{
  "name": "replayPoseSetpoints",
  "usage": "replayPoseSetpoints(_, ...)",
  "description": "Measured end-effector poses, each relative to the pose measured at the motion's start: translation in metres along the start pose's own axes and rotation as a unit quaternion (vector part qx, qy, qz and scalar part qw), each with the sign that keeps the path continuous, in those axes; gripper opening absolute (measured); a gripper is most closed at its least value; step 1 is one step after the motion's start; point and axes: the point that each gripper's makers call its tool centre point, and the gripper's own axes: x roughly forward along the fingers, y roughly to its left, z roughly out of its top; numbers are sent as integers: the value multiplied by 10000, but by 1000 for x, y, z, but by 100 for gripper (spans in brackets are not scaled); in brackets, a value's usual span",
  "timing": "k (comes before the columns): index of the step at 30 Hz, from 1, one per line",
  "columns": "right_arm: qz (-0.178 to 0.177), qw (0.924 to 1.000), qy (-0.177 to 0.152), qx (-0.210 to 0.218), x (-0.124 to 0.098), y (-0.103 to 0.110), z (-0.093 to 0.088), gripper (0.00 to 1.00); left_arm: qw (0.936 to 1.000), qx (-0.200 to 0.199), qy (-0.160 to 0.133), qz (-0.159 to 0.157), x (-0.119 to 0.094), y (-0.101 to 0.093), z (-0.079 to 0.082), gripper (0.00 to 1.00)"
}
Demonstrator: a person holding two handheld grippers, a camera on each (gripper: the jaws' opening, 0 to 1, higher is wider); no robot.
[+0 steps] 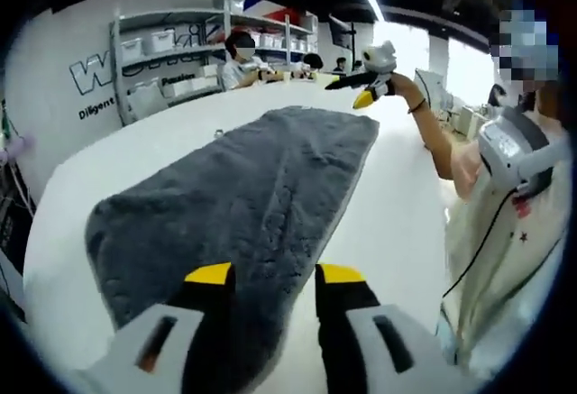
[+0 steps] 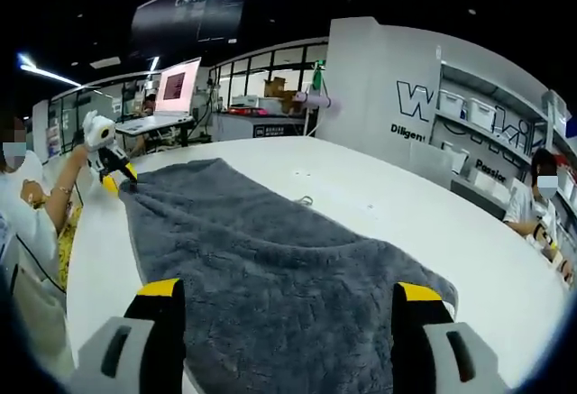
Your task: Fold the towel on the table until its edges align and the towel forms a compact rectangular stack.
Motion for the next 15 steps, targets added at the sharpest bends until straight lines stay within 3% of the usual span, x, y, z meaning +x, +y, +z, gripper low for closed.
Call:
replayPoseSetpoints(2, -3, 10000, 1, 0, 0, 0, 0, 100, 9990, -97, -168, 391, 3, 19, 13, 53)
replayPoseSetpoints(4, 4, 10000, 12, 4, 0, 0, -1, 100, 9978, -64, -133, 641, 9, 33, 18, 64)
replayPoseSetpoints(7, 19, 10000, 66, 11, 1, 0, -3, 100, 9977, -22, -135, 664, 22, 41, 26, 73)
replayPoseSetpoints(10, 2, 9999, 109, 6, 2, -1, -5, 100, 9980, -248, -465, 335, 36, 43, 44, 80)
replayPoseSetpoints(15, -38, 9999, 154, 5, 3, -2, -6, 100, 9964, -243, -651, 487, 56, 64, 63, 99)
